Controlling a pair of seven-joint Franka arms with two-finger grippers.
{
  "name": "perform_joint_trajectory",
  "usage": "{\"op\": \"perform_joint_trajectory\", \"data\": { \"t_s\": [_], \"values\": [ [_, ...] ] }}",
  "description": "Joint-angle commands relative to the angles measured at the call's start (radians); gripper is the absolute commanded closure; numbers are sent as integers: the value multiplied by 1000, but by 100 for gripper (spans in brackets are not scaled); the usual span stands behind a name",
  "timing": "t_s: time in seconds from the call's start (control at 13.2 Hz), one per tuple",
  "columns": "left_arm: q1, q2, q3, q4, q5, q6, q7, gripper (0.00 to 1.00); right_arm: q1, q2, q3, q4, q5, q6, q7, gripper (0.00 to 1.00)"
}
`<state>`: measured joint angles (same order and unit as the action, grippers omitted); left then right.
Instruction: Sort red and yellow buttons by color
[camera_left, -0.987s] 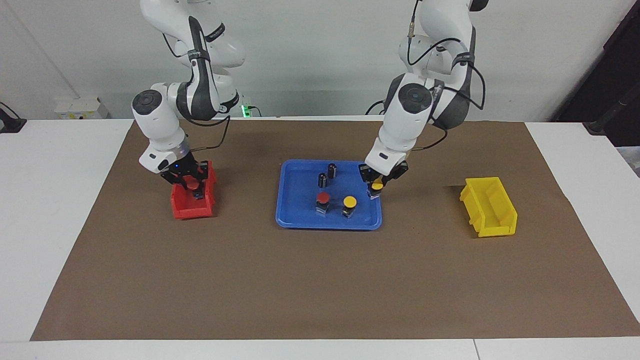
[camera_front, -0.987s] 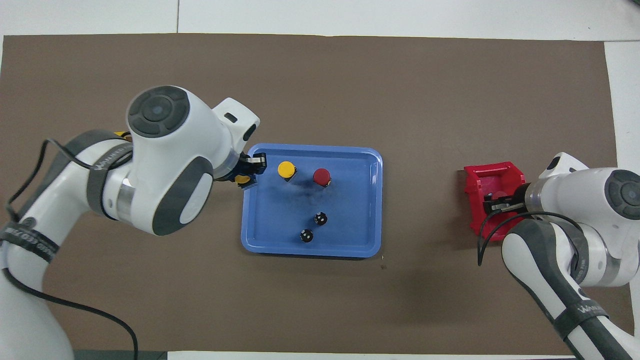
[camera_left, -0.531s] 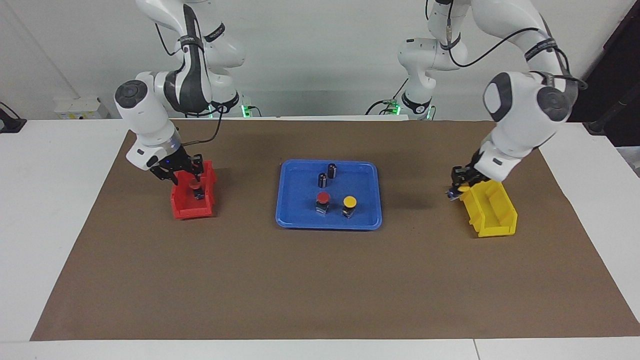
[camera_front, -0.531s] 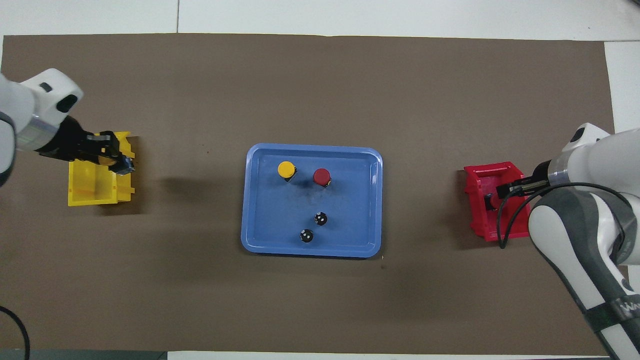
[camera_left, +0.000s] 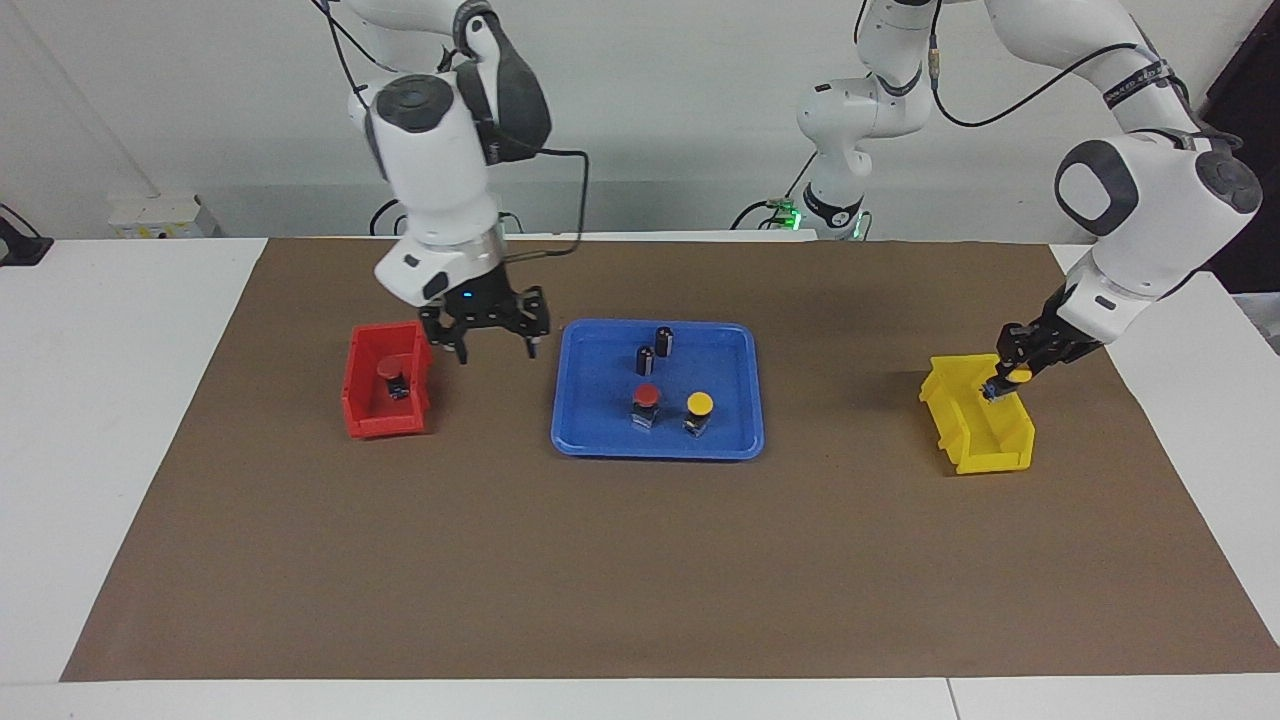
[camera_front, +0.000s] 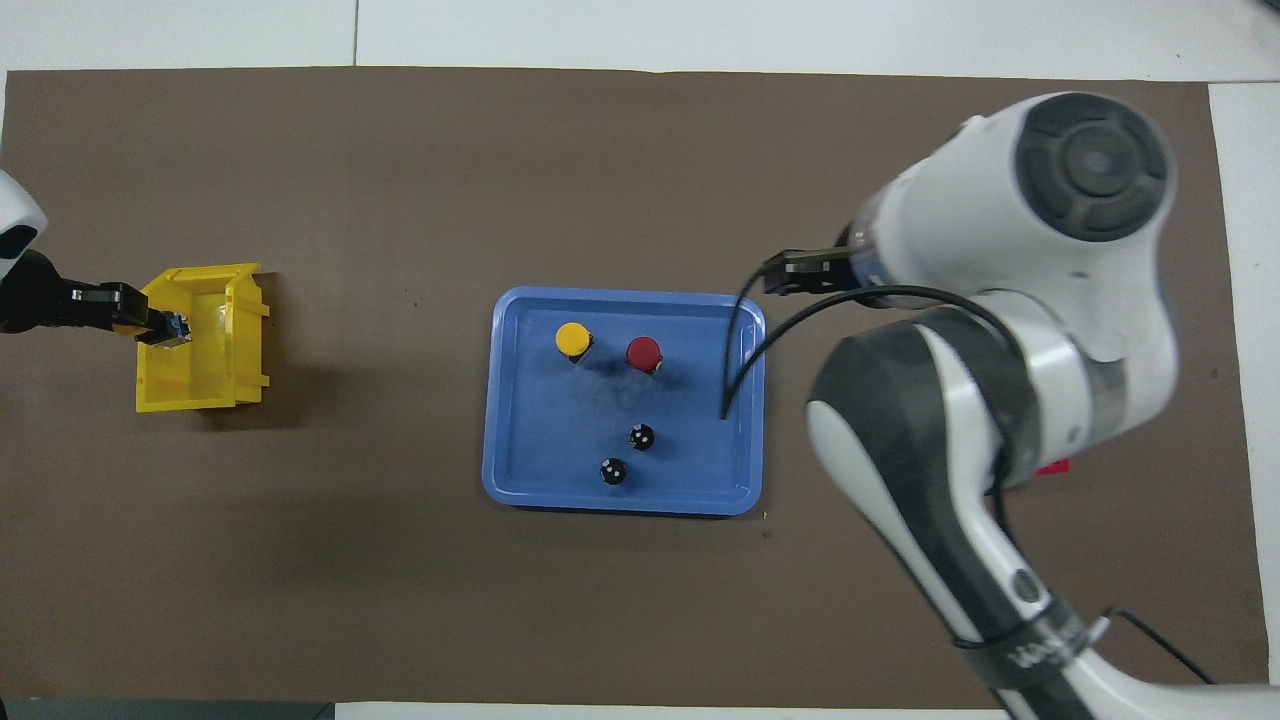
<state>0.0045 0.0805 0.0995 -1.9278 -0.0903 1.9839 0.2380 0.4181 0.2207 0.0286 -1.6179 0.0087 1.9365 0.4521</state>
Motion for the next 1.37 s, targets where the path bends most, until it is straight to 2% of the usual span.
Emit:
{"op": "perform_joint_trajectory", "data": {
  "t_s": [0.0, 0.15, 0.38, 0.53, 0.76, 0.83, 0.91, 0.99, 1.06, 1.21, 1.29],
  "values": [
    [9, -33, -8, -94, 21, 90, 33, 99, 98, 187, -7, 154, -50, 22, 159, 1],
    [12, -36, -8, -169, 21, 159, 64, 99, 129, 239, -7, 142, -81, 132, 238, 1],
    [12, -33, -9, -197, 23, 162, 86, 99, 156, 232, -3, 61, -78, 168, 240, 1],
    [6, -33, -9, -221, 24, 167, 86, 99, 157, 209, -1, -12, -67, 225, 237, 7],
    [3, -33, -9, -250, 24, 200, 84, 96, 154, 191, 14, -62, -65, 232, 215, 17],
    [3, -33, -9, -250, 24, 202, 84, 91, 154, 183, 14, -80, -65, 233, 215, 19],
    [3, -33, -8, -249, 24, 202, 83, 79, 156, 181, 19, -85, -65, 236, 215, 21],
    [6, -31, -9, -241, 24, 201, 83, 61, 156, 181, 22, -85, -65, 234, 215, 21],
    [11, -28, -9, -231, 24, 194, 83, 52, 154, 180, 22, -88, -65, 236, 214, 23],
    [12, -25, -8, -214, 24, 190, 78, 50, 154, 172, 22, -115, -65, 265, 214, 27],
    [14, -24, -8, -212, 24, 190, 80, 45, 154, 169, 22, -137, -65, 291, 214, 32]
  ]
}}
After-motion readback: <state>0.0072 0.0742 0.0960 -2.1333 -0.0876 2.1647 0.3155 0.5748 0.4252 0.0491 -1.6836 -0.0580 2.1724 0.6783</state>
